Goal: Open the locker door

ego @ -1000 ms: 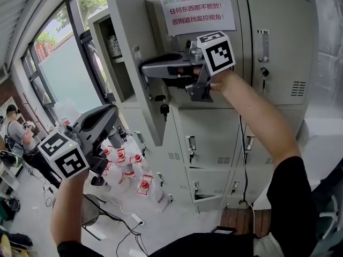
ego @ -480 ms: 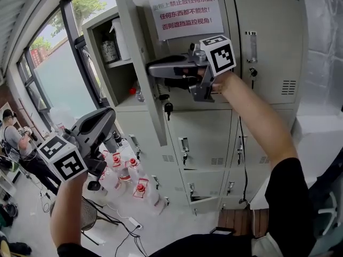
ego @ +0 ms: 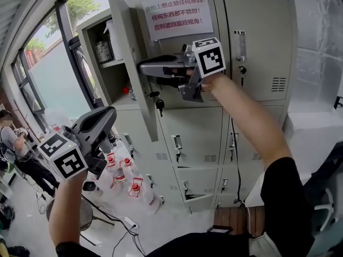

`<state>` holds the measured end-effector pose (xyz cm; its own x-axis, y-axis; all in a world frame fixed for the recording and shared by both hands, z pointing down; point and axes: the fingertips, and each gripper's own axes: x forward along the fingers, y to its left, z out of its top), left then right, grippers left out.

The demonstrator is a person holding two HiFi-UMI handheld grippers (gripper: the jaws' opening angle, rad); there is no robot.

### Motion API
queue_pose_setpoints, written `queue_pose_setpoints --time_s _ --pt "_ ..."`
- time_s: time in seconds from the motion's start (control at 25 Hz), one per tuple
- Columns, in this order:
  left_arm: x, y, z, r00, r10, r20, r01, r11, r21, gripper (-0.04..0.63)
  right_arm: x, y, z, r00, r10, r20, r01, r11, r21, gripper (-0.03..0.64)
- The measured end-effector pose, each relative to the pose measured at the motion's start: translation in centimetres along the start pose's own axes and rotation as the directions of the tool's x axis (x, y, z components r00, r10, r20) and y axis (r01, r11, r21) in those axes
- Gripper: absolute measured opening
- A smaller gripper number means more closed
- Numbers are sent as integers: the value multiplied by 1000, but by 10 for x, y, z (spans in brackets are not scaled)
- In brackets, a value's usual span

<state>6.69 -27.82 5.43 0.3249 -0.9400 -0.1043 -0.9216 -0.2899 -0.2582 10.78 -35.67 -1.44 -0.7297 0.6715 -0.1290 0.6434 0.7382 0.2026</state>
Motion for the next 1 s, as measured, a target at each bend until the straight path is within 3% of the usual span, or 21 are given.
queue_pose_setpoints --time_s 0.36,0.56,0.76,1.0 --pt "-10 -11 -6 1000 3 -7 -3 1000 -19 17 -3 0 5 986 -166 -15 163 980 -118 32" --pt "-19 -11 -4 1000 -10 15 11 1000 -27 17 -5 2 -6 961 -271 -53 260 953 -156 32" --pt "-25 -9 -7 997 -61 40 63 996 -55 17 -16 7 -14 912 -406 -57 390 902 -187 32" --pt "-36 -3 -23 990 -124 62 131 985 -112 16 -25 21 -23 811 -584 -47 556 793 -249 31"
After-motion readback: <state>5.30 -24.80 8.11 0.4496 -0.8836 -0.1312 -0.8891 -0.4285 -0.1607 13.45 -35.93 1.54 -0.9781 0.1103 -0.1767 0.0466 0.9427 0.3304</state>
